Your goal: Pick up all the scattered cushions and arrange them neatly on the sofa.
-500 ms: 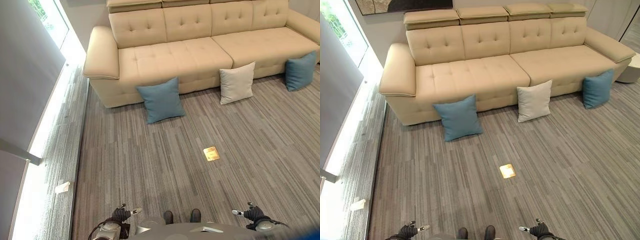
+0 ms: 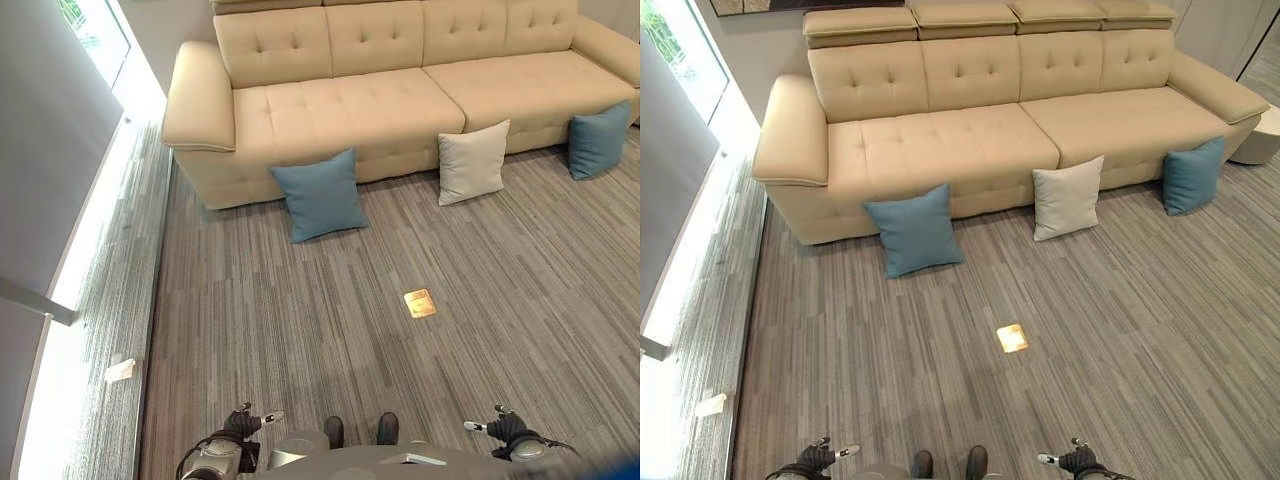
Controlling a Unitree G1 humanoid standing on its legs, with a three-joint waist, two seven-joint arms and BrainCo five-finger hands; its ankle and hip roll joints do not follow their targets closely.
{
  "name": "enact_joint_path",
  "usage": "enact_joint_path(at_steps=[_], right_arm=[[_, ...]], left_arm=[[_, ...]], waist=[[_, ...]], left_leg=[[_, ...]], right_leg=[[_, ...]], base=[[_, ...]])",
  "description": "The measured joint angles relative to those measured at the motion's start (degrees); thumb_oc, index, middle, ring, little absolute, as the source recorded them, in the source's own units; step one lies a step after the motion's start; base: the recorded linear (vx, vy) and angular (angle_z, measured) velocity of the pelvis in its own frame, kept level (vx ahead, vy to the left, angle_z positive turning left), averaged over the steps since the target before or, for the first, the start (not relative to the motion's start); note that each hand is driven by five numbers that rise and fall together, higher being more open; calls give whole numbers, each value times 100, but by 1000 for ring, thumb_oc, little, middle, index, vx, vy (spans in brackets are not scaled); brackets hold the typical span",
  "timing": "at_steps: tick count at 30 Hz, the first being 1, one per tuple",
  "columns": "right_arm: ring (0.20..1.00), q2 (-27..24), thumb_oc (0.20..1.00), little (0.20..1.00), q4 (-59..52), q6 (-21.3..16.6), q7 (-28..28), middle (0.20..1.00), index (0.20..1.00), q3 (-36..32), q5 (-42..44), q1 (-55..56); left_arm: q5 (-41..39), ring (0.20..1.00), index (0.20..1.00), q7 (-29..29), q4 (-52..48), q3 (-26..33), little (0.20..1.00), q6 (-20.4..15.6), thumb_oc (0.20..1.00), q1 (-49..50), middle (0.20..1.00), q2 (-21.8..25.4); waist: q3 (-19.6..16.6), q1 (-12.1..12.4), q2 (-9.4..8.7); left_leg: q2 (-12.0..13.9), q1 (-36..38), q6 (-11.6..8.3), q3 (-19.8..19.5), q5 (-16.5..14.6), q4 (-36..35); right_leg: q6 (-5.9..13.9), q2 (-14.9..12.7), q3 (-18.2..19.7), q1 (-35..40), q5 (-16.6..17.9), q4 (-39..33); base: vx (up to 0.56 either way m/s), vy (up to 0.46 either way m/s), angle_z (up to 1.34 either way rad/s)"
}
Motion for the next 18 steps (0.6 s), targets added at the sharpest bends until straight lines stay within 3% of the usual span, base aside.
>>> enact_joint_path(at_steps=[1,4,5,7,8,10,12,14,15,16,17,18], right_arm=[[1000,-1,1000,1000,-10,13,2,1000,1000,51,-29,-126],[1000,3,1000,1000,-23,14,4,1000,1000,65,-199,-267],[1000,-1,1000,1000,-20,18,4,1000,1000,75,-215,-287],[1000,-20,1000,1000,-12,50,7,1000,1000,103,-216,-336],[1000,21,1000,1000,-21,53,7,1000,1000,178,-216,-377],[1000,20,1000,1000,-131,52,5,1000,1000,202,-215,-379],[1000,25,1000,1000,-234,47,5,1000,1000,221,-215,-343],[1000,20,1000,1000,-268,58,4,1000,1000,230,-215,-345],[1000,37,1000,1000,-337,55,-6,1000,1000,308,-213,-358],[1000,63,1000,1000,-339,59,-2,1000,1000,339,-212,-289],[1000,114,1000,1000,-216,66,0,1000,1000,336,-211,-221],[1000,102,1000,1000,-187,60,-7,1000,1000,327,-201,-127]], left_arm=[[8,1000,1000,0,5,0,1000,4,1000,-6,1000,7],[116,1000,1000,0,6,0,1000,11,1000,-11,1000,52],[121,1000,1000,-1,14,1,1000,16,1000,-12,1000,74],[120,1000,1000,7,13,4,1000,23,1000,-37,1000,105],[119,1000,1000,7,3,6,1000,23,1000,-56,1000,193],[117,1000,1000,14,14,16,1000,20,1000,-54,1000,208],[118,1000,1000,19,173,24,1000,26,1000,-2,1000,213],[117,1000,1000,30,253,22,1000,26,1000,-27,1000,182],[116,1000,1000,28,301,50,1000,26,1000,-83,1000,198],[117,1000,1000,27,338,49,1000,19,1000,-121,1000,202],[119,1000,1000,30,344,38,1000,1,1000,-118,1000,167],[121,1000,1000,31,347,-15,1000,3,1000,-69,1000,112]], waist=[[124,42,7],[189,90,17],[202,133,26],[277,164,137],[341,212,66],[361,164,35],[352,121,-31],[317,41,-104],[297,-60,-153],[328,-169,-216],[251,-141,-360],[163,-173,-287]], left_leg=[[-14,-22,99,-19,-37,92],[-53,-21,129,12,-58,99],[-109,-18,177,-36,-87,121],[-31,-1,383,40,-73,180],[-142,4,532,42,-205,342],[-184,95,503,-58,-316,301],[-188,275,423,-120,-293,144],[-196,278,472,-346,-419,127],[-153,195,469,-528,-468,245],[-163,251,436,-678,-448,239],[-168,560,334,-891,-651,176],[-58,600,252,-1210,-829,302]], right_leg=[[72,-12,52,-76,-36,164],[89,-85,47,-203,-226,443],[212,-130,38,-294,-295,697],[410,-229,-90,-669,-470,1589],[481,-524,-60,-986,-653,2462],[573,-557,75,-1232,-717,2938],[526,-440,365,-1249,-752,2602],[475,-331,443,-1451,-702,2294],[545,-152,671,-1553,-587,1902],[515,-158,657,-1538,-404,1583],[299,-171,609,-1348,-150,1505],[109,-91,485,-1202,-142,1525]], base=[[-6,82,-12],[7,106,-4],[-2,86,0],[57,52,8],[169,31,17],[196,-26,7],[305,-115,14],[248,-101,32],[161,-102,69],[399,-297,105],[393,-308,118],[370,-304,126]])
